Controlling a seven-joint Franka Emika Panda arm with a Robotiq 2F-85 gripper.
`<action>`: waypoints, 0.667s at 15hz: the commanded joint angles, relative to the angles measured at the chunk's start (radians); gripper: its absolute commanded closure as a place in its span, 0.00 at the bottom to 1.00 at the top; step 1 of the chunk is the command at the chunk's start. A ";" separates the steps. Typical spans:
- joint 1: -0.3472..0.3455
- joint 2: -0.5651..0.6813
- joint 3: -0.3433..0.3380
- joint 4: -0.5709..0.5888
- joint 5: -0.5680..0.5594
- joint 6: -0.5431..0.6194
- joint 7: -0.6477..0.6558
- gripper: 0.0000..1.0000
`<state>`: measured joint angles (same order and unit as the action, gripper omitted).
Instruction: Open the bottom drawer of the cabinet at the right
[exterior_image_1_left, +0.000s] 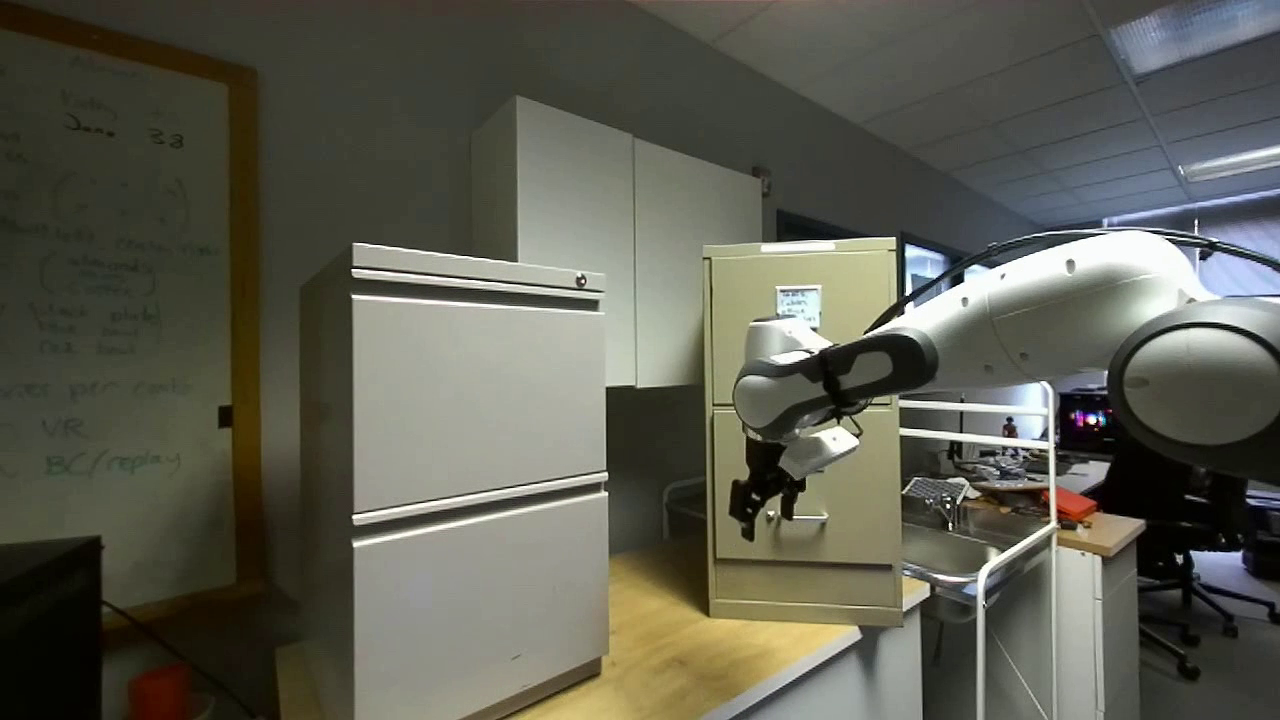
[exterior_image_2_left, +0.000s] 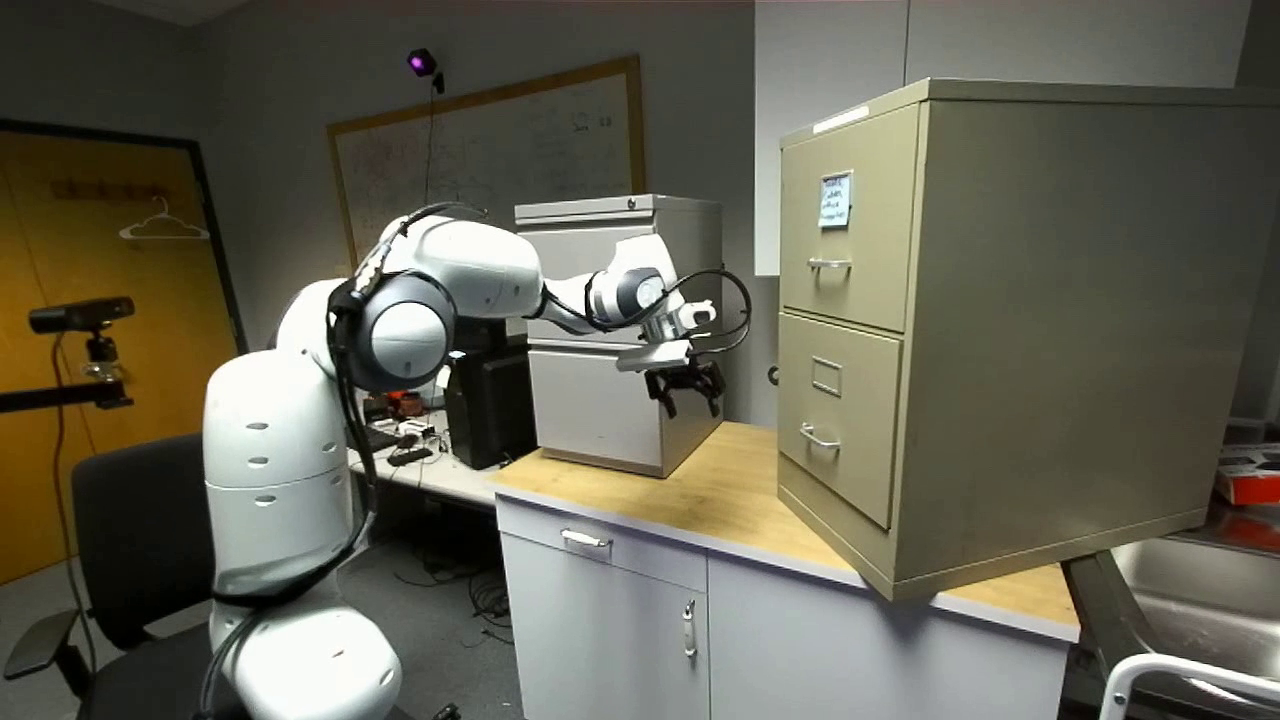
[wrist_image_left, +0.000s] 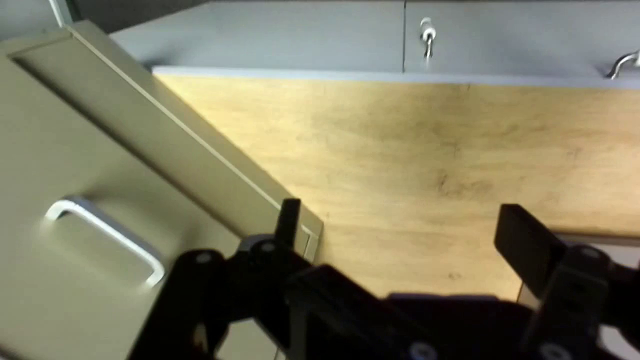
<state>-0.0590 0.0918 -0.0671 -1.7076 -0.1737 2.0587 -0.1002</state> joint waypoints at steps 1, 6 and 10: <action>-0.031 0.032 -0.020 0.066 0.001 0.116 -0.058 0.00; -0.077 0.108 -0.047 0.155 0.025 0.149 -0.119 0.00; -0.103 0.190 -0.058 0.238 0.012 0.140 -0.136 0.00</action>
<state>-0.1487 0.2033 -0.1168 -1.5730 -0.1660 2.2154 -0.2017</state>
